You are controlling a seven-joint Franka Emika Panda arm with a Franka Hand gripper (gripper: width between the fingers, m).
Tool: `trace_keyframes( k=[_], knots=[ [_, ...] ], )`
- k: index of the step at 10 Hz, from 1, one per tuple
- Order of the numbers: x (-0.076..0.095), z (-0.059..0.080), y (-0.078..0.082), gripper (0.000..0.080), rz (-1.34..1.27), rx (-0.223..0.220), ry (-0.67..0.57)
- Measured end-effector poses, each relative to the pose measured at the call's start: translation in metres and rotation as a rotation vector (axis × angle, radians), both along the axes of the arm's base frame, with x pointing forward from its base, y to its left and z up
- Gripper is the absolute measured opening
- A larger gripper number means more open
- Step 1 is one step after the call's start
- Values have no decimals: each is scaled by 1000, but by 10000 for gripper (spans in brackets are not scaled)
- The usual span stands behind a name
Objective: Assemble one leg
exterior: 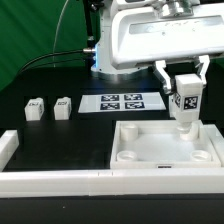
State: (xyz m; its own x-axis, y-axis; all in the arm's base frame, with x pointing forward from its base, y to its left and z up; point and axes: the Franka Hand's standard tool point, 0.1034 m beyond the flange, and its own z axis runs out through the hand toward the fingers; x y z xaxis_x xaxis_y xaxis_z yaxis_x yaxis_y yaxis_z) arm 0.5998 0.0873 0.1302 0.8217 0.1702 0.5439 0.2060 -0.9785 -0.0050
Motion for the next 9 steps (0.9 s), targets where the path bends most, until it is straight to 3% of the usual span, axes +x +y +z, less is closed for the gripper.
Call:
trace_keyframes(
  k=[3, 6, 9],
  knots=[
    [12, -8, 4, 292, 2, 6, -3],
    [8, -27, 15, 292, 16, 11, 10],
    [7, -36, 19, 292, 20, 13, 14]
  ],
)
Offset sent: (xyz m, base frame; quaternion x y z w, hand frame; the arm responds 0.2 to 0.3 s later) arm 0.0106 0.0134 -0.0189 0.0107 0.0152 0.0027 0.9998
